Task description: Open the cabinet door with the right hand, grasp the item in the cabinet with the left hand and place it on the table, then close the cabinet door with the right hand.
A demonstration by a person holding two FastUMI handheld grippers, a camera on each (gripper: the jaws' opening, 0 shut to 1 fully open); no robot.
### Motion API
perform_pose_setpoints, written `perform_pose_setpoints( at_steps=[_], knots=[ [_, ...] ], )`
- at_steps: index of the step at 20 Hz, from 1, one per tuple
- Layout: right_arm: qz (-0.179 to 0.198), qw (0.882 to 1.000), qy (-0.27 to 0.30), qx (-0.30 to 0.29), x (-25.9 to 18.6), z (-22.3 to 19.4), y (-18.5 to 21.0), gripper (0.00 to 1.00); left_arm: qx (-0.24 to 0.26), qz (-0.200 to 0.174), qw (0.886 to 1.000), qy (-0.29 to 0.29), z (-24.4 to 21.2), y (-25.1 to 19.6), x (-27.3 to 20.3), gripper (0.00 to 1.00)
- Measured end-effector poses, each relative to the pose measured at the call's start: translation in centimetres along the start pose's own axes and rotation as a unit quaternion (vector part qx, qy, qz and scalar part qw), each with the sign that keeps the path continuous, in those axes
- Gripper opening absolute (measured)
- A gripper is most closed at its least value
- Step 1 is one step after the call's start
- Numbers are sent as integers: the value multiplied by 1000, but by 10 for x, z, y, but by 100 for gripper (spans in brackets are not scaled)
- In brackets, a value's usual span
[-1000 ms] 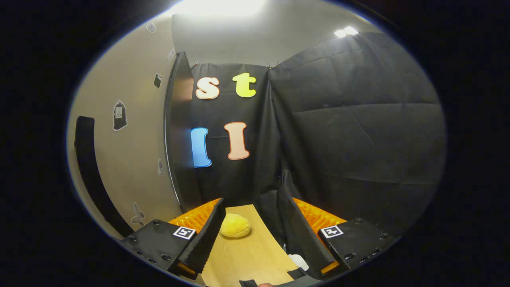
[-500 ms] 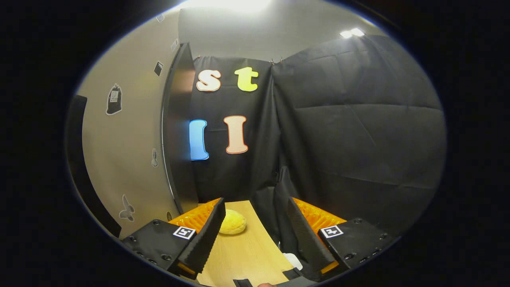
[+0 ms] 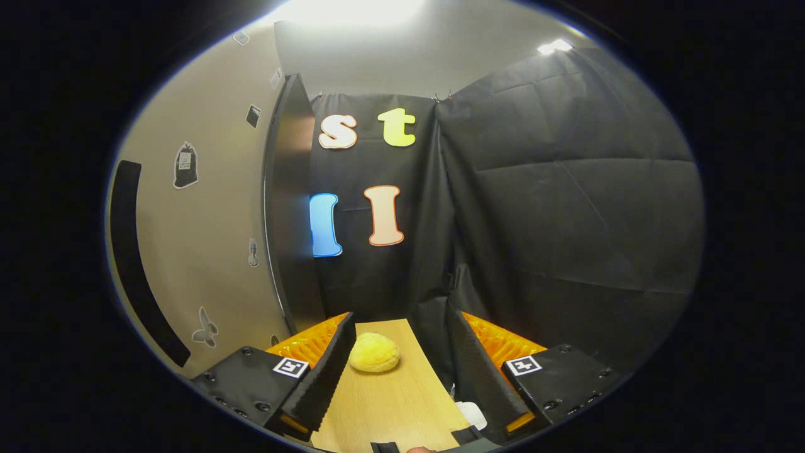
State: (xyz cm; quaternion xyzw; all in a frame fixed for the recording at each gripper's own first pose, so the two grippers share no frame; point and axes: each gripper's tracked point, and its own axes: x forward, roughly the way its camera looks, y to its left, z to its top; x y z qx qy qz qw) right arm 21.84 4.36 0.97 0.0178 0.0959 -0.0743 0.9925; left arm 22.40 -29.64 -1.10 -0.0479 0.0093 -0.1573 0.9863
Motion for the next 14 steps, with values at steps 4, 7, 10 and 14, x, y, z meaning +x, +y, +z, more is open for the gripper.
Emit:
perform_pose_setpoints(
  at_steps=[4, 7, 10, 14],
  knots=[
    [30, 1000, 1, -4, 2, -1, 5, 98, 1, 23, 1000, -6, 0, 12, -12, 50],
    [53, 999, 6, -6, 3, -6, 8, 98, 2, 46, 999, -3, -4, 22, -21, 50],
    [73, 997, 10, -9, 4, -10, 12, 98, 2, 72, 997, 5, -10, 33, -30, 50],
    [95, 995, 14, -16, 4, -17, 17, 98, 1, 94, 996, 5, -17, 43, -44, 50]
  ],
)
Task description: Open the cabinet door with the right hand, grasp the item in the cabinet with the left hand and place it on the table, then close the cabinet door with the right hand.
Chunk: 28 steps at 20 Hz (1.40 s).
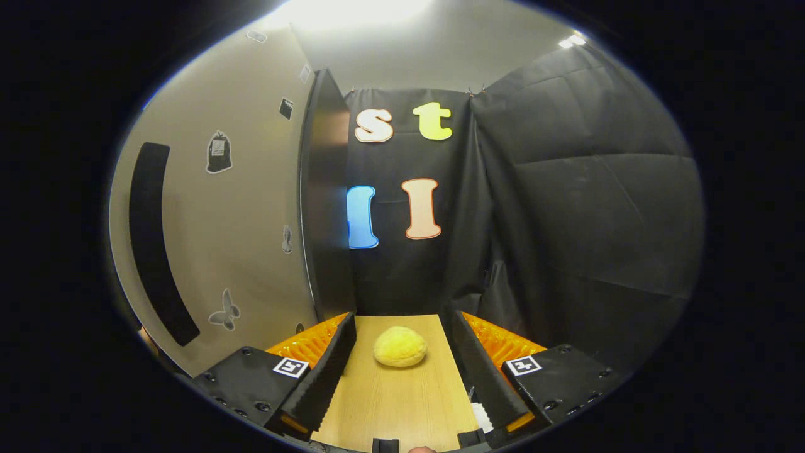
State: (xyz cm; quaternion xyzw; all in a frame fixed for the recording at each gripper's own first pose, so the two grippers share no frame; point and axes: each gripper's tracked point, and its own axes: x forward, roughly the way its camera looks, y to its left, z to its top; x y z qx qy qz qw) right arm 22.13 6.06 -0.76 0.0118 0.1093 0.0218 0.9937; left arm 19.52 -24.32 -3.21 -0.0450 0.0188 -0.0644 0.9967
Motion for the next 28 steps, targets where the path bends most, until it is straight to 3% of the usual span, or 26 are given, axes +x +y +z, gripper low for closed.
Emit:
perform_pose_setpoints(
  at_steps=[2, 3, 4, 9, 12, 17, 18, 19, 28],
  knots=[
    [8, 1000, 3, 1, -1, -2, 5, 98, 6, 3, 1000, -1, -3, 5, -5, 50],
    [12, 1000, 3, 1, -1, -2, 8, 93, 12, 6, 1000, 0, -5, 8, -6, 50],
    [13, 1000, 1, -4, -2, -1, 8, 98, 15, 10, 1000, 1, -8, 12, -9, 50],
    [10, 1000, -16, -25, -5, 6, 10, 98, 4, 23, 1000, 9, -20, 18, -19, 49],
    [2, 1000, -24, -20, -10, 7, 7, 98, 7, 11, 1000, 8, -28, 15, -20, 50],
    [-9, 1000, -17, -5, -12, 1, -3, 98, 16, 3, 999, 45, -57, 16, -36, 50],
    [-11, 1000, -18, -2, -13, 2, -5, 93, 11, 0, 998, 54, -62, 13, -39, 49],
    [-13, 1000, -19, 0, -12, 3, -6, 98, 8, -1, 998, 60, -67, 11, -43, 51],
    [-23, 1000, -2, -4, -13, -6, -7, 98, -2, 12, 993, 119, -104, 11, -65, 50]
  ],
)
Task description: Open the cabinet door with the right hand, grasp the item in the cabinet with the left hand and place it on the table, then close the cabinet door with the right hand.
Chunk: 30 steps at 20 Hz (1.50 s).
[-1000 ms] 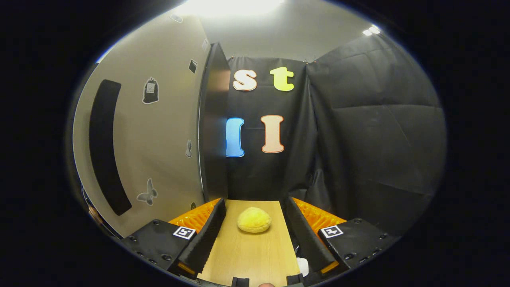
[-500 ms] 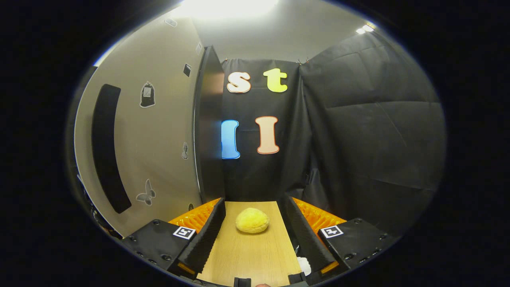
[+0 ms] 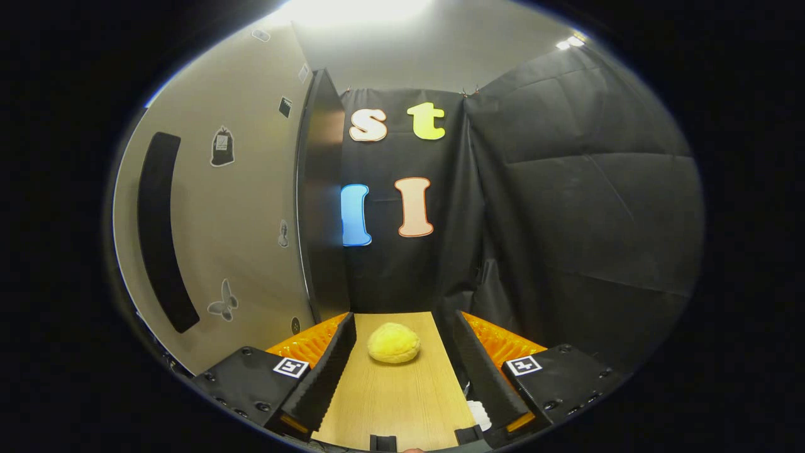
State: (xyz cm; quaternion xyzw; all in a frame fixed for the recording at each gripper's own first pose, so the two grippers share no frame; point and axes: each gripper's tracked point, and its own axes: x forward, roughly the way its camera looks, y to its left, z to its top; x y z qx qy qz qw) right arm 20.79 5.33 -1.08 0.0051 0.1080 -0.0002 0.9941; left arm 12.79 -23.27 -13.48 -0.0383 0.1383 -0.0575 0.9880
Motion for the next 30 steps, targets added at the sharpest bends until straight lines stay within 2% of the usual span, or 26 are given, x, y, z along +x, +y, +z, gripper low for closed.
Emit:
perform_pose_setpoints(
  at_steps=[11, 23, 25, 26, 30],
  knots=[
    [-2, 1000, 8, -4, -4, -4, -3, 98, -7, 24, 999, 29, -25, 5, -8, 51],
    [20, 1000, 10, -9, 7, -6, 12, 98, -3, 32, 998, 47, -35, 5, -16, 53],
    [23, 1000, 9, -5, 7, -4, 13, 98, 3, 38, 998, 48, -31, 7, -21, 76],
    [25, 1000, 9, -4, 6, -3, 13, 98, 9, 44, 998, 46, -26, 10, -23, 80],
    [30, 1000, -9, 0, -1, 11, 8, 98, 15, 38, 999, 23, -1, 9, -23, 80]
  ],
)
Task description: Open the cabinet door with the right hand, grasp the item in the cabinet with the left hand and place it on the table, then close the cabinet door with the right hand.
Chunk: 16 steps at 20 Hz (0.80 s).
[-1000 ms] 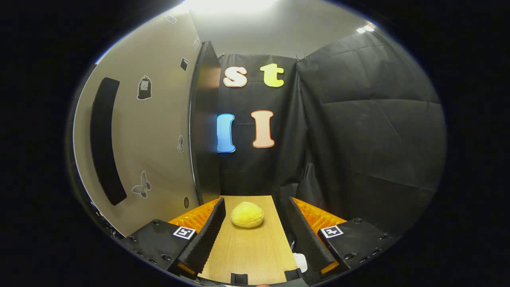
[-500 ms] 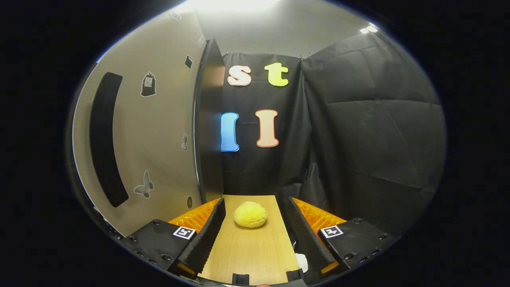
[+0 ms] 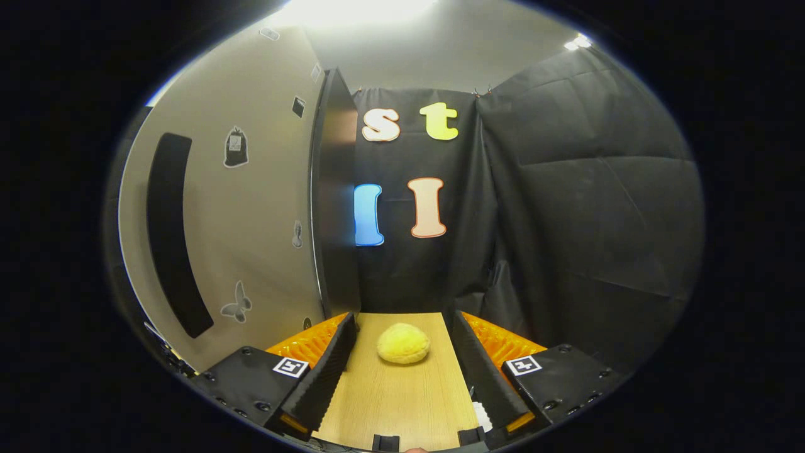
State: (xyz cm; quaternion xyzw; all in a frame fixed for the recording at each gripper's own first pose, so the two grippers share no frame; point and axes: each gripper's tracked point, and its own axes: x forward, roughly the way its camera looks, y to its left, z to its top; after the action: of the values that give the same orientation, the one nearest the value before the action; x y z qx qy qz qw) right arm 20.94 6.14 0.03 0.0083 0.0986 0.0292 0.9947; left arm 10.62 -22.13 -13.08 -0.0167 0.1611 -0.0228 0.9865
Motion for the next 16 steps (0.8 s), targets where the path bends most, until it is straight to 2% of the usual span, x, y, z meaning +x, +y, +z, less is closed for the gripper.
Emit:
perform_pose_setpoints(
  at_steps=[3, 7, 11, 15, 16],
  knots=[
    [0, 1000, -11, 5, -1, 9, -1, 98, 5, 11, 1000, -29, 24, 9, 3, 79],
    [-7, 1000, -19, 9, -10, 18, 7, 98, -26, 25, 998, -57, 57, 16, 5, 79],
    [-34, 999, -24, 14, -30, 28, 15, 98, -43, 40, 996, -62, 75, 31, 6, 79],
    [-75, 997, -30, 8, -53, 38, 27, 98, -39, 33, 995, -85, 94, 46, 11, 79],
    [-80, 996, -32, 9, -58, 41, 34, 92, -37, 31, 995, -90, 97, 50, 12, 80]
  ],
)
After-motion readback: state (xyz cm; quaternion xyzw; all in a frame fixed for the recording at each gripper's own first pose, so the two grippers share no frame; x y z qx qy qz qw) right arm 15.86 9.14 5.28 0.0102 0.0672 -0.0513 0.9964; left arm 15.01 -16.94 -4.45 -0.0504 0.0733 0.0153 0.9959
